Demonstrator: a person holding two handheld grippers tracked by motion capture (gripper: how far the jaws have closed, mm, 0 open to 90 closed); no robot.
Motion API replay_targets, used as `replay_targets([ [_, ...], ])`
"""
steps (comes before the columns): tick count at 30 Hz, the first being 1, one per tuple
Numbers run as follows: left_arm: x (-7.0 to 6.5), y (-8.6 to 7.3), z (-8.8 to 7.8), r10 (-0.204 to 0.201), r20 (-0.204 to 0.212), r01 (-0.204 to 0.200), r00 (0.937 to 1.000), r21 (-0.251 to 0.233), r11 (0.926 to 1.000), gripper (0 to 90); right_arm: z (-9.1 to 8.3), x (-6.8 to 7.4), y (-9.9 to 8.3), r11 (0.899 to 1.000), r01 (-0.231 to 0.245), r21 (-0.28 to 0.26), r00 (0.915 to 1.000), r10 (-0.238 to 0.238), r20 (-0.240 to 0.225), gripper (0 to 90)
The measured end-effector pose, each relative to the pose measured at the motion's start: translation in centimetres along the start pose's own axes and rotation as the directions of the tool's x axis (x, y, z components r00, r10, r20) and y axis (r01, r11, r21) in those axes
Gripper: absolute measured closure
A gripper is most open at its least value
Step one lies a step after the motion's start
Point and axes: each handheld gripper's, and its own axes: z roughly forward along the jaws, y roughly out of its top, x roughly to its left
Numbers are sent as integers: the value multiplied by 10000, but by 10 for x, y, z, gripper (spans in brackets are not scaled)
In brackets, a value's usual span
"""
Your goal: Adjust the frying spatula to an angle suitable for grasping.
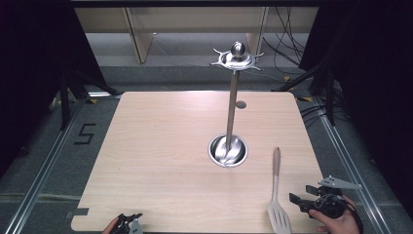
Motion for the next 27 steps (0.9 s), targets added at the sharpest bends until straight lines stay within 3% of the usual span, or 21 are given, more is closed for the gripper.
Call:
replay_targets([
  [1,0,0,0,2,-41,-2,10000,-25,10000,152,-1,4,0,9986,-503,155,9987,503,7,205],
  [3,1,0,-1,-29,-7,29,10000,-30,10000,152,-1,2,1,9999,-93,79,9999,93,-46,210],
  [4,1,0,-1,-33,22,33,10000,-32,10000,152,-2,4,2,9987,-432,252,9990,435,-120,214],
  [5,1,0,-1,-33,22,33,10000,-32,10000,152,-2,4,2,9987,-432,252,9990,435,-120,214],
  [7,1,0,0,-38,-35,38,10000,1,10000,152,0,3,5,10000,54,69,10000,-54,10,249],
  [8,1,-1,0,-49,23,49,10000,-11,10000,152,0,7,6,9995,-256,178,9995,259,-195,262],
  [9,1,-1,0,-49,23,49,10000,-11,10000,152,0,7,6,9995,-256,178,9995,259,-195,262],
  [10,1,0,0,-29,-55,29,10000,4,10000,152,1,4,8,9989,465,-46,9988,-465,-180,262],
  [11,1,0,0,-49,-7,49,10000,-13,10000,152,1,14,13,9994,223,277,9997,-220,-133,282],
  [12,0,0,0,-40,47,40,10000,-16,10000,152,3,14,16,9974,698,183,9974,-695,-193,289],
  [16,1,0,1,-96,52,96,9999,-7,10000,152,6,18,23,9946,949,413,9954,-941,-196,317],
  [17,1,-1,1,-107,51,107,9999,-22,9999,152,7,24,28,9951,613,772,9980,-600,-185,319],
  [18,1,-1,1,-101,58,101,9999,-10,9999,152,9,21,31,9917,1127,618,9936,-1119,-168,325],
  [19,2,-1,2,-33,-38,33,10000,56,10000,152,10,22,33,9916,1118,642,9937,-1113,-118,336],
  [20,2,-1,2,-33,-38,33,10000,56,10000,152,10,27,34,9946,731,731,9973,-722,-143,342],
  [22,2,-1,1,47,45,-47,10000,25,10000,152,13,25,37,9843,1500,930,9886,-1506,-9,345],
  [24,2,-1,1,32,36,-32,10000,54,10000,152,16,28,41,9822,1449,1198,9894,-1450,-83,354],
  [25,2,-1,1,32,36,-32,10000,54,10000,152,19,27,42,9779,1782,1096,9840,-1776,-150,357],
  [27,2,-1,2,25,28,-25,10000,1,10000,152,21,29,46,9787,1509,1389,9881,-1534,75,377],
])
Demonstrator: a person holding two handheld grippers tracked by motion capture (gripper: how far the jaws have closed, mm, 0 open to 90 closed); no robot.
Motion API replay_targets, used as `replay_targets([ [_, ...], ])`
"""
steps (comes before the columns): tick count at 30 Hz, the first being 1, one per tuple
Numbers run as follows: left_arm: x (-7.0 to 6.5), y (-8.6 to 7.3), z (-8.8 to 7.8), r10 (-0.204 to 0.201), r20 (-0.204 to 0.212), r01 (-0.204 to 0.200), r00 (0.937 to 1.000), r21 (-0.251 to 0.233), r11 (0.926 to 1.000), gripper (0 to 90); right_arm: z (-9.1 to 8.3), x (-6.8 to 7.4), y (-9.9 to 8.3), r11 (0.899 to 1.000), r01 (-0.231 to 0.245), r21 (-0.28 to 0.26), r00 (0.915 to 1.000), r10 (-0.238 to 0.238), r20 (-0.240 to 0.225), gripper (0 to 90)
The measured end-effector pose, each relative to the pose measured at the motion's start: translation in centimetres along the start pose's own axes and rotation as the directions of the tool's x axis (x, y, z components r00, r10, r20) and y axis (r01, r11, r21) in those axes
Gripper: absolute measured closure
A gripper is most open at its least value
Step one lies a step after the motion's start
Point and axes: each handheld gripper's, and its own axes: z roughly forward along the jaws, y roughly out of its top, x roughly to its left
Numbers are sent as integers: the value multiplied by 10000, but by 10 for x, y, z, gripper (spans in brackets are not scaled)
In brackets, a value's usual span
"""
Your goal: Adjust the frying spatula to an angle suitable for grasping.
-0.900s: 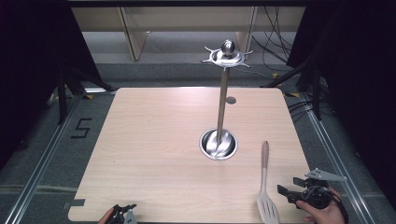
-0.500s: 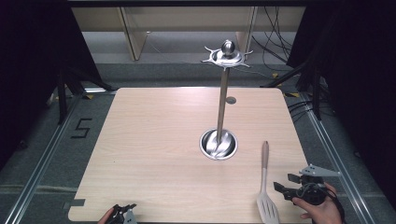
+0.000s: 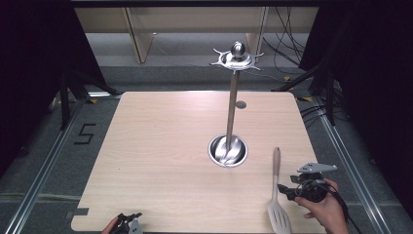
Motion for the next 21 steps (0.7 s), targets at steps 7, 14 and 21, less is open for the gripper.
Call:
replay_targets([
  [7,1,0,0,-65,128,64,9999,17,10000,152,10,0,16,9954,-588,756,9982,592,-34,438],
  [14,0,0,-2,-42,7,42,10000,-19,10000,152,31,-2,28,9909,-296,1313,9988,241,437,445],
  [21,1,-1,-2,-46,-7,46,10000,-17,10000,152,47,-1,36,9785,-580,1979,9977,500,454,466],
])
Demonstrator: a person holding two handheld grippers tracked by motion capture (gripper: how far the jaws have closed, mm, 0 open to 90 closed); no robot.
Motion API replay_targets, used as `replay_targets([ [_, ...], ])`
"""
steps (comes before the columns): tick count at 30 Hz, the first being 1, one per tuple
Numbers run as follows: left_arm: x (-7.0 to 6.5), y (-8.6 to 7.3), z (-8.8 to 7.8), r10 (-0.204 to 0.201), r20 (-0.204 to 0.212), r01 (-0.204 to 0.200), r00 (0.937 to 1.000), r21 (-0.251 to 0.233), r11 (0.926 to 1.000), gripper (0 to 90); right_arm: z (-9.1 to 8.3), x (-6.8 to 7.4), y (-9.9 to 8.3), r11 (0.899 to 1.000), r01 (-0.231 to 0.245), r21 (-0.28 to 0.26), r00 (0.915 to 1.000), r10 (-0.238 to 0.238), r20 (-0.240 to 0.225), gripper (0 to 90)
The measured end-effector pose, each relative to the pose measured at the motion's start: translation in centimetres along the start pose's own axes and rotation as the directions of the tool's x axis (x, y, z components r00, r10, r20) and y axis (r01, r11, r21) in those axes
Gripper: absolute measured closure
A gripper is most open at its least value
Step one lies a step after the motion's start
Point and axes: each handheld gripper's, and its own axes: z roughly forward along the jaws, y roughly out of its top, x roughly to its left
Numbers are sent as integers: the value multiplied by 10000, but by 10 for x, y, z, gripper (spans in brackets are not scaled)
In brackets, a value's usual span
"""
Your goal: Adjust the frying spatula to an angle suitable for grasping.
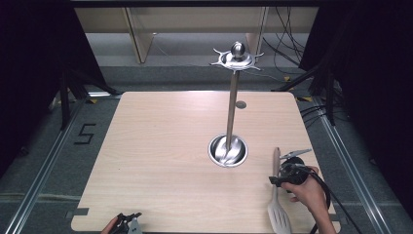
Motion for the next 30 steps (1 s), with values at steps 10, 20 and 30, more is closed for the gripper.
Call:
replay_targets([
  [10,0,0,1,-2,8,2,10000,0,10000,152,8,-1,4,9984,255,500,9997,-256,8,502],
  [20,0,0,2,-31,99,31,9999,31,10000,152,14,-8,11,9965,350,758,9990,-371,256,496],
  [30,0,1,2,69,-56,-69,10000,57,10000,152,20,-2,30,9764,1335,1695,9910,-1297,-334,582],
])
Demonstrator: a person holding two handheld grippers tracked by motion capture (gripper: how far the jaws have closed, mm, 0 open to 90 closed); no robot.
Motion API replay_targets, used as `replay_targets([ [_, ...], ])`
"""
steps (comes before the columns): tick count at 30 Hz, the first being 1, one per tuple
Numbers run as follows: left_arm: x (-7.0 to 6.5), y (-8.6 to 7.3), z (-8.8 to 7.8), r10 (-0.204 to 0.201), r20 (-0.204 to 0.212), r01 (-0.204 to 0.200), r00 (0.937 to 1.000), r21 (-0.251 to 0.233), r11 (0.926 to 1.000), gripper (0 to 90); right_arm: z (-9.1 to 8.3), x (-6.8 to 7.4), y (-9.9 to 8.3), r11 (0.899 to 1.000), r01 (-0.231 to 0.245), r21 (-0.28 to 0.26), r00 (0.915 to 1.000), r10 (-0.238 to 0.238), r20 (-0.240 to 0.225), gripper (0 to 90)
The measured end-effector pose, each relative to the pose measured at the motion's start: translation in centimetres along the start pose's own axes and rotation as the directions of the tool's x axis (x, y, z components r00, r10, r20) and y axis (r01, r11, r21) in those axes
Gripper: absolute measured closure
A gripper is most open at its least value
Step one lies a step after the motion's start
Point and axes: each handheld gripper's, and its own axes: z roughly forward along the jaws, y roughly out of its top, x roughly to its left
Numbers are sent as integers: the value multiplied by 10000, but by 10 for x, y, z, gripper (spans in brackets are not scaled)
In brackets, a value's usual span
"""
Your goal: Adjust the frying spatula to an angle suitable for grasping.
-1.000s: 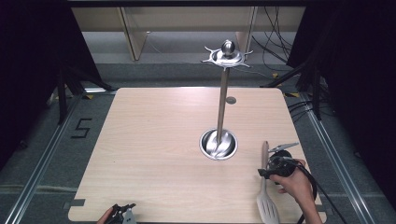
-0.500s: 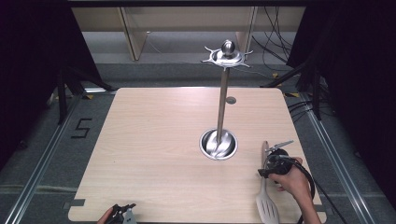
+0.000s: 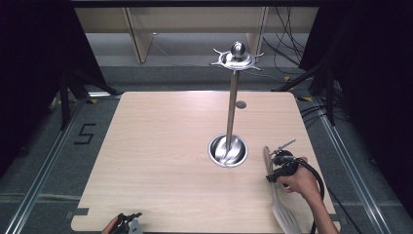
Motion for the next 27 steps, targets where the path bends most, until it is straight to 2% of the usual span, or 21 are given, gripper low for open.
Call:
replay_targets([
  [1,0,0,0,-10,51,10,10000,6,10000,152,1,1,3,9999,160,51,9998,-159,-79,592],
  [2,0,0,0,-13,40,13,10000,-18,10000,152,1,1,8,9984,514,238,9985,-509,-201,615],
  [4,0,0,-1,-61,181,62,9998,-45,10000,152,2,1,11,9967,703,399,9970,-690,-344,637],
  [5,0,0,-2,-34,62,34,10000,-13,10000,152,2,2,12,9960,788,429,9965,-775,-327,647],
  [8,0,0,-2,-43,74,43,10000,-23,10000,152,3,3,13,9931,1049,522,9941,-1032,-342,656],
  [9,0,0,-1,-62,172,63,9998,-61,10000,152,2,6,15,9878,1340,791,9909,-1323,-262,666],
  [10,0,0,-2,-57,51,58,10000,-71,10000,152,2,7,15,9872,1330,880,9910,-1314,-236,670],
  [11,0,0,-2,-53,47,53,10000,-72,10000,152,2,8,16,9836,1563,896,9877,-1548,-231,675],
  [12,0,0,-2,-46,39,46,10000,-60,10000,152,2,10,15,9841,1472,993,9890,-1449,-296,683],
  [13,0,0,-2,-46,34,46,10000,-60,10000,152,1,10,15,9781,1778,1085,9841,-1762,-244,689],
  [14,0,0,-2,-40,53,40,10000,-59,10000,152,1,10,15,9753,1857,1194,9826,-1842,-234,697],
  [15,0,0,-2,-46,44,46,10000,-54,10000,152,0,11,14,9744,1831,1305,9831,-1803,-327,708],
  [17,1,0,-1,-63,99,64,9999,-60,10000,152,-3,11,13,9707,2045,1259,9784,-1987,-574,729],
  [19,1,0,-1,-58,177,58,9998,-53,10000,152,-4,12,12,9661,2136,1452,9766,-2074,-570,742],
  [22,0,0,-1,-60,88,60,9999,-51,10000,152,-4,12,13,9659,2105,1509,9771,-2031,-630,745],
  [27,0,0,0,-12,28,12,10000,-4,10000,152,-1,11,16,9602,2226,1689,9747,-2155,-597,745],
])
